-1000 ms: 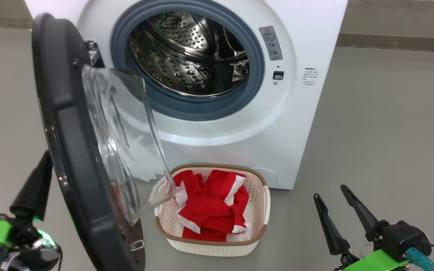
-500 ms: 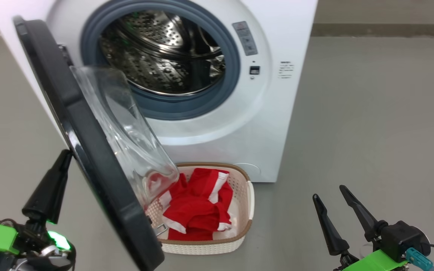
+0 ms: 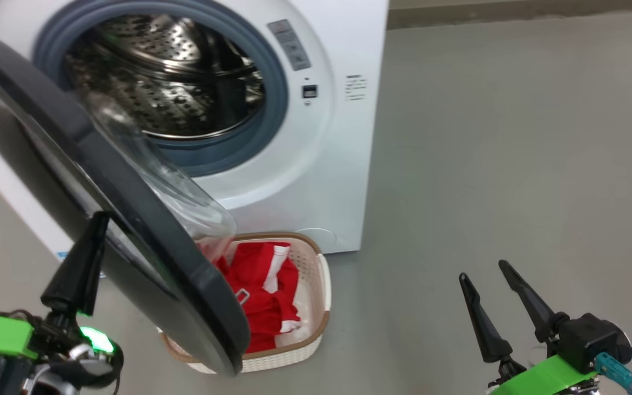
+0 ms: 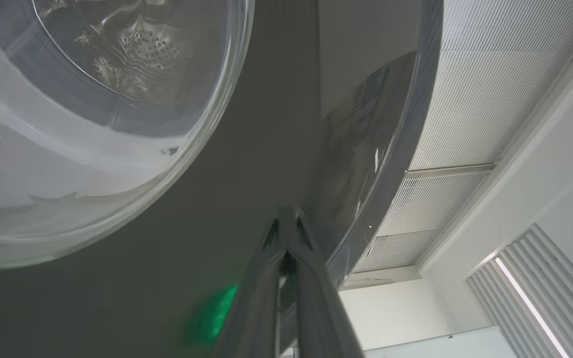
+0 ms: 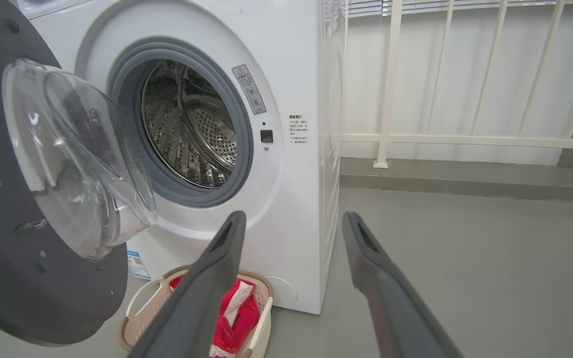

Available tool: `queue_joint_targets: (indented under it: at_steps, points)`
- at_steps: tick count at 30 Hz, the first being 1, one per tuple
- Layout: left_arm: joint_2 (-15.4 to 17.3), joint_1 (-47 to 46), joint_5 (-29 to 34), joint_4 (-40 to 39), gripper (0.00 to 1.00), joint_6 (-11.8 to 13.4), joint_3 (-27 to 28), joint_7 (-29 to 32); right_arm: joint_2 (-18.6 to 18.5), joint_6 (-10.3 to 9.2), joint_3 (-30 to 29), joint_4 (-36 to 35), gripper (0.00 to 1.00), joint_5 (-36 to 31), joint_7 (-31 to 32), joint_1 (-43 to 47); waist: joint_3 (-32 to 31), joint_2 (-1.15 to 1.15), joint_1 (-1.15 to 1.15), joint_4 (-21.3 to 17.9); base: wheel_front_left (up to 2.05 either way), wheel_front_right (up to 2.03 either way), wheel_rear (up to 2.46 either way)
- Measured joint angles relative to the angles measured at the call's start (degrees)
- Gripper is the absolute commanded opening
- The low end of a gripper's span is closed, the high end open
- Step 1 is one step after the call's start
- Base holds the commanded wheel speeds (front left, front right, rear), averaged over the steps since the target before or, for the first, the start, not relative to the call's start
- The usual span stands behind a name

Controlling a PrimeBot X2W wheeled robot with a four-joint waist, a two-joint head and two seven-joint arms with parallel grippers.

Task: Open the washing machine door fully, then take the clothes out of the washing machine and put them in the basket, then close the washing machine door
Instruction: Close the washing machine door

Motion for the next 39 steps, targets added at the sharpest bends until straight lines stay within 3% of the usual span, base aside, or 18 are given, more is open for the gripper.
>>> queue_joint_targets:
  at_steps: [7,15,39]
  points:
    - [0.00,-3.86,-3.59,4.45,0.00,-3.43,-0.90,-2.26,-0.35,0.00,-0.32,0.01,1.00,1.35,0.00,-0.38,1.15,0.00,0.00,-3.71,0.00,0.00,0.00]
    - [-0.07,-10.56,-3.47,9.71,0.00,-6.62,-2.94,-4.41,-0.57,0.00,-0.40,-0.20,1.00,1.54,0.00,-1.91,3.66,0.00,0.00,-5.25,0.00,0.00,0.00]
    - [-0.15,-31.69,2.32,26.27,0.00,-10.91,-5.81,-9.93,-1.76,0.00,0.89,-0.89,1.00,1.53,0.00,-7.82,13.04,0.00,0.00,-6.75,0.00,0.00,0.00]
